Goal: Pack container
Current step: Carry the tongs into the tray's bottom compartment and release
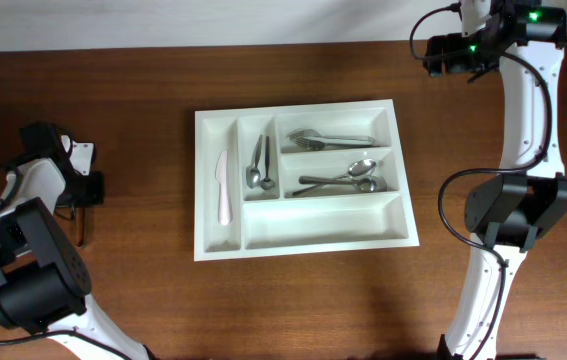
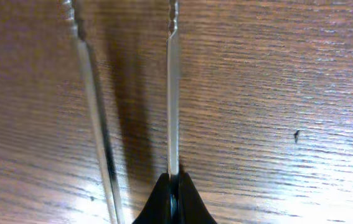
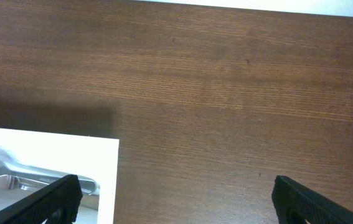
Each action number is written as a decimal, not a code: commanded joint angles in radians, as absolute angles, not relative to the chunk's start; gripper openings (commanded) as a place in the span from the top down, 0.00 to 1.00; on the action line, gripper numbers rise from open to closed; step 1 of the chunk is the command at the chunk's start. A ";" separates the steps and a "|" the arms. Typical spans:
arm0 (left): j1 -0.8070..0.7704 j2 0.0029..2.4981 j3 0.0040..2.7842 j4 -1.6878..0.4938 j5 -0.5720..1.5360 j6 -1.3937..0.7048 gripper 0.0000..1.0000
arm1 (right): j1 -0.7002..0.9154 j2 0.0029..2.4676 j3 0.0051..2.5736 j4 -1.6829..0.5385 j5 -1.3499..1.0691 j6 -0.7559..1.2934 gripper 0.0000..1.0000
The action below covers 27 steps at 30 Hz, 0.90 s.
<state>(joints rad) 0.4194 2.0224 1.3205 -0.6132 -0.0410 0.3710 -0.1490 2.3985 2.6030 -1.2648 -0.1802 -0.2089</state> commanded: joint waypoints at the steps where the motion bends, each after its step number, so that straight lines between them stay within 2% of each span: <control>1: 0.405 2.037 1.385 -0.661 -0.040 0.247 0.98 | -0.145 2.374 2.621 -1.265 -0.171 -0.201 0.01; 7: 0.299 1.942 1.553 -0.802 -0.032 0.239 0.98 | -0.145 2.374 2.621 -1.265 -0.171 -0.200 0.01; 11: 0.194 1.872 1.641 -0.847 0.120 0.240 0.98 | -0.145 2.374 2.621 -1.265 -0.171 -0.200 0.01; 16: 0.020 1.825 1.667 -0.830 0.324 0.241 0.98 | -0.145 2.374 2.621 -1.265 -0.171 -0.201 0.01; 27: -0.440 1.825 1.667 -0.883 0.344 0.469 0.98 | -0.145 2.374 2.621 -1.265 -0.171 -0.200 0.01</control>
<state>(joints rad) -0.3313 1.8393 1.6608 -0.8745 0.3122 0.3599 -0.1490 2.3985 2.6030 -1.2648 -0.1802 -0.2085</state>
